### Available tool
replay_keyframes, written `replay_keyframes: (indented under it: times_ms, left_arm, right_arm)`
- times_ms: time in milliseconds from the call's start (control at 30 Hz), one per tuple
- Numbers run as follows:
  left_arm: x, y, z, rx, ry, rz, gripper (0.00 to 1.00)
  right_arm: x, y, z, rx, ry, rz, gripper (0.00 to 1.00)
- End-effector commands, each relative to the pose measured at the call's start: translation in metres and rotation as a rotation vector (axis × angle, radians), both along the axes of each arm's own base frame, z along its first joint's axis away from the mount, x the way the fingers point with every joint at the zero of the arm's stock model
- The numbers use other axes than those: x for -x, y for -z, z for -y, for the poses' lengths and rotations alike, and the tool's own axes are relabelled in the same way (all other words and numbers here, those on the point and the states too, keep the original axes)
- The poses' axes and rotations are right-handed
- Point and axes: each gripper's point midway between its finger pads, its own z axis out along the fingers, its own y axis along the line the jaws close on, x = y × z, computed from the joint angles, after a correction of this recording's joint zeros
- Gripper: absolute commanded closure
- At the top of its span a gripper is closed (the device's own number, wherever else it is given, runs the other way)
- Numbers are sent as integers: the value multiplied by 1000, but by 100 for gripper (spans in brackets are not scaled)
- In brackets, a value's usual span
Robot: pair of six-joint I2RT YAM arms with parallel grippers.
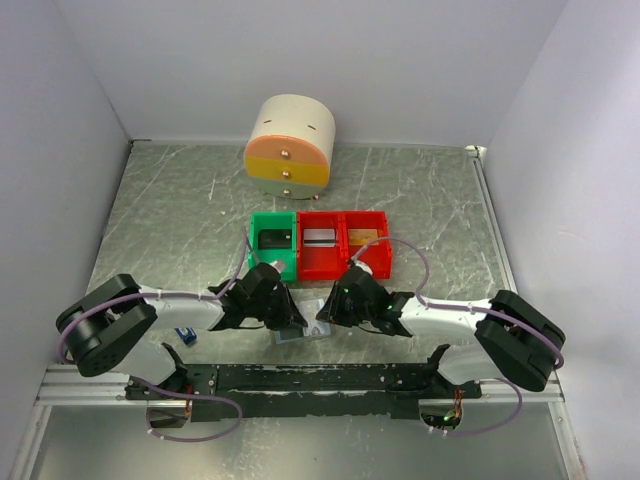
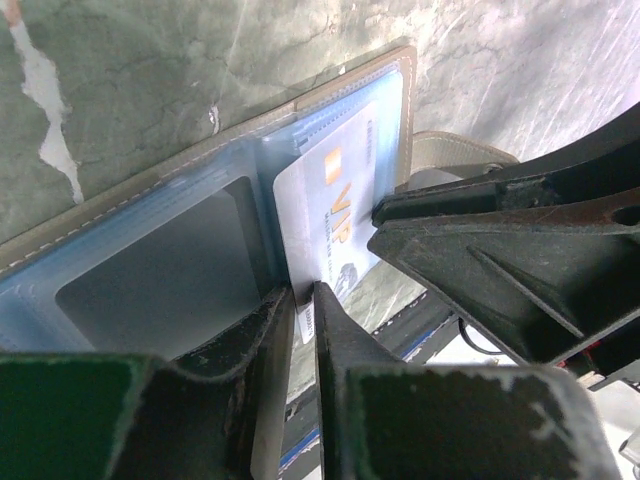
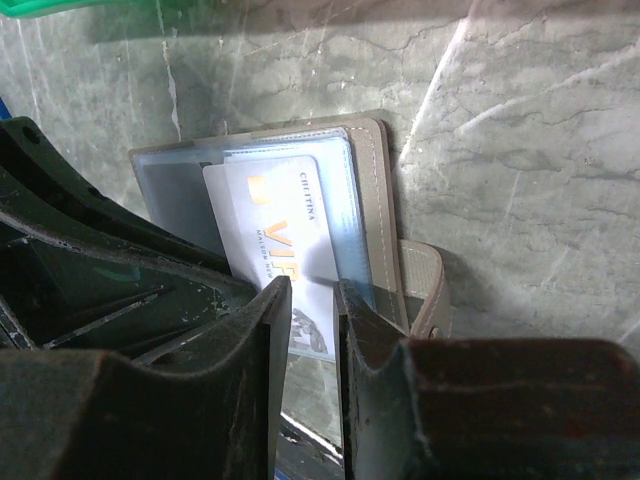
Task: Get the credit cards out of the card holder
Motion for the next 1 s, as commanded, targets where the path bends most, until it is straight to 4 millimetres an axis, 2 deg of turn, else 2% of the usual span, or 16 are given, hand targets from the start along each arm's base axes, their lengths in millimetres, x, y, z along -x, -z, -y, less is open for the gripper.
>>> replay_keyframes:
  times_ms: [0,133,300,500,800,967]
  left_arm:
    - [-1,-13,11,82,5,25,75]
    - [-3,-16,12,90,2,31,77]
    - [-3,-16,7,73,-12,36,86]
    - [-1,-11,-2,15,-18,25,88]
    - [1,-6,-13,-47,-30,16,84]
    - [-1,-13,-4,8,-30,19,79]
  right_arm:
    - [10,13,7,8,1,-44,76]
    - [12,16,8,11,5,-51,76]
    - [12,18,11,26,12,-53,76]
    - [12,22,15,54,16,-57,76]
    - [9,21,14,61,10,-46,76]
    - [10,22,12,56,6,-51,76]
